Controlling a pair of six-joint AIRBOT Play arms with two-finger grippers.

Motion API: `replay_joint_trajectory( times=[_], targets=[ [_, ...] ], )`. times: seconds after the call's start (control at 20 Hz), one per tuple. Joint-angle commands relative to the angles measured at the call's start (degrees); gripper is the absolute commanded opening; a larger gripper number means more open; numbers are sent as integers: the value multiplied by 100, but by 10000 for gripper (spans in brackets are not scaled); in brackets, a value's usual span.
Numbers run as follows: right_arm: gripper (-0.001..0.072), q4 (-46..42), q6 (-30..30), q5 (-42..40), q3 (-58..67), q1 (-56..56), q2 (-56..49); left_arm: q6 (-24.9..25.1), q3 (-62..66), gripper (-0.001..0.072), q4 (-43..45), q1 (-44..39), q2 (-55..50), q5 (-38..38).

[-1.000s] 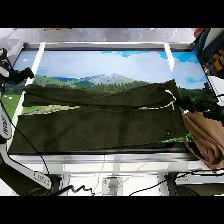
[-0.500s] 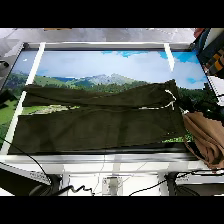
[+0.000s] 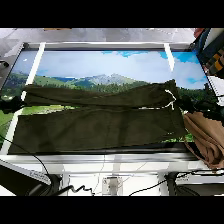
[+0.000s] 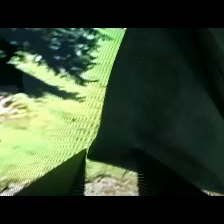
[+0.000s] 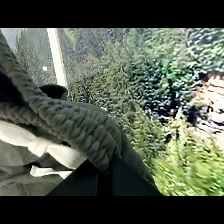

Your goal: Fold the clothes and pants, and hang the long-sleeved shirts on hangers.

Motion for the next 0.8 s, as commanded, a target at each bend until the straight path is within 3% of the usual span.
replay_joint_trajectory(
  times=[0.0,0.05,0.1,0.3,0.6,0.75],
  targets=[
    [31,4,50,11,2,2,4,92,-17,170,-72,-120,-109,313],
    [31,4,50,11,2,2,4,94,-17,47,-68,-118,-118,310],
    [31,4,50,15,2,2,4,92,-17,21,-72,-116,-116,310],
    [31,7,48,7,2,2,4,90,133,19,-74,-107,129,308],
    [31,7,87,-297,2,2,4,46,1545,17,-50,-85,835,310],
    [30,4,472,-498,2,2,4,-146,1718,17,260,-70,997,245]
  ],
)
